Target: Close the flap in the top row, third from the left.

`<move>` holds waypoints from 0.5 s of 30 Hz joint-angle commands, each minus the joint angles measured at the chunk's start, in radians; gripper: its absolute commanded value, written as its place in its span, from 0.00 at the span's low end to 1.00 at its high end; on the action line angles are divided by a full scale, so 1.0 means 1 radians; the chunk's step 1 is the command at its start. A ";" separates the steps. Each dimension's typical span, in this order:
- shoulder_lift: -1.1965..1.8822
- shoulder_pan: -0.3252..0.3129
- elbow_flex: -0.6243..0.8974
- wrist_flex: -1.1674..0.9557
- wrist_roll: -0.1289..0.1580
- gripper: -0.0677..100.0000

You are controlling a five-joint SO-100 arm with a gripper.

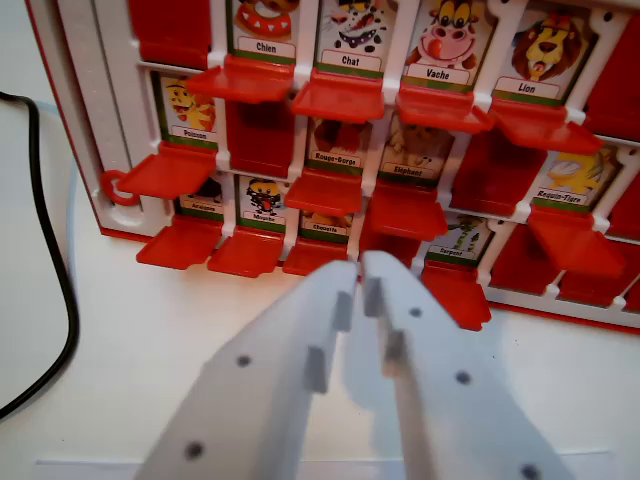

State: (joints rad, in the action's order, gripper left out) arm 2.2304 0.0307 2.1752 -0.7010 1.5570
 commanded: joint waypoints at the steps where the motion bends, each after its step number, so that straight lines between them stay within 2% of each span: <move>1: -0.025 -0.003 -0.067 0.048 -0.011 0.00; 8: -0.092 -0.003 -0.075 0.080 -0.018 0.00; 15: -0.179 -0.014 -0.101 0.143 -0.012 0.00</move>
State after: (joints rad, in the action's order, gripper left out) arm 2.0571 0.0276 2.1737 -0.6013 1.5478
